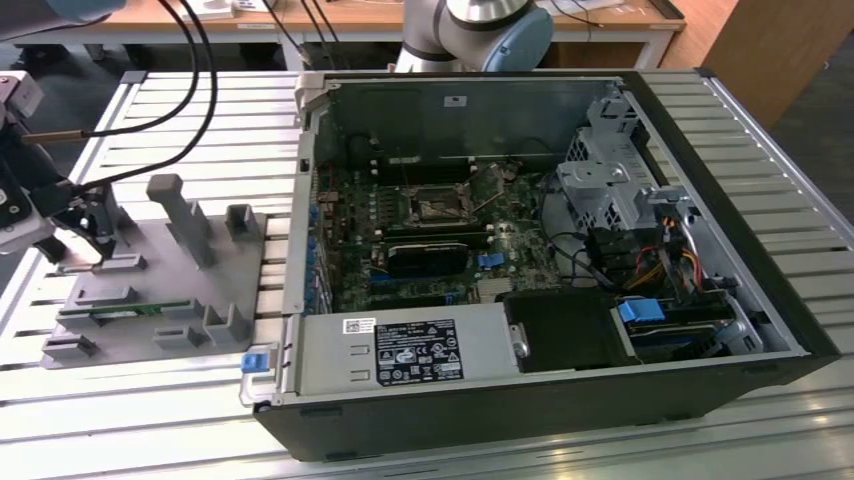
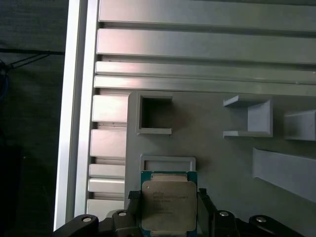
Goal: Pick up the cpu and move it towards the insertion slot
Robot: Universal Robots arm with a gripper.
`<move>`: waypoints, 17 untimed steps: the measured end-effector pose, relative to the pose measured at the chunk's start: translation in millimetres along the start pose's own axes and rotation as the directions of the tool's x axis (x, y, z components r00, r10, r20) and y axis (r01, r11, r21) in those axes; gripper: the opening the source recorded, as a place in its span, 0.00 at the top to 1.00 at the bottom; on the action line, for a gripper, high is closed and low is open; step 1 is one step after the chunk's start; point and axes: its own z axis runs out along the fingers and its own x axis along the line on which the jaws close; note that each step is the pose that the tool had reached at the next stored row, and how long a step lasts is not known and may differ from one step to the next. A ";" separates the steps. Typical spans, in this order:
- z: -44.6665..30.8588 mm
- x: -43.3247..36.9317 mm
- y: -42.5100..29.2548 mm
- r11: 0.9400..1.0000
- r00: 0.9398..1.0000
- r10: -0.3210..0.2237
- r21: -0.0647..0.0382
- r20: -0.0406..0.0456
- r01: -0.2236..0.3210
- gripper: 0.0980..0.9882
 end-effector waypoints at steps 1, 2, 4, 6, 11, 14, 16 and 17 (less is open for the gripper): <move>-0.4 0.0 0.0 1.000 1.000 0.000 0.000 0.000 0.000 0.50; -0.7 0.0 0.0 1.000 1.000 0.000 0.000 0.000 0.000 0.50; -1.3 0.0 0.1 1.000 1.000 0.000 0.000 0.000 0.000 0.50; -1.9 0.0 0.1 1.000 1.000 0.000 0.000 0.000 0.000 0.50; -3.4 0.0 0.2 1.000 1.000 0.000 0.000 0.000 0.000 0.50; -4.4 0.0 0.2 1.000 1.000 0.000 0.000 0.000 0.000 0.50; -5.3 0.0 0.3 1.000 1.000 0.000 0.000 0.000 0.000 0.50; -5.7 0.0 0.3 1.000 1.000 0.000 0.000 0.000 0.000 0.50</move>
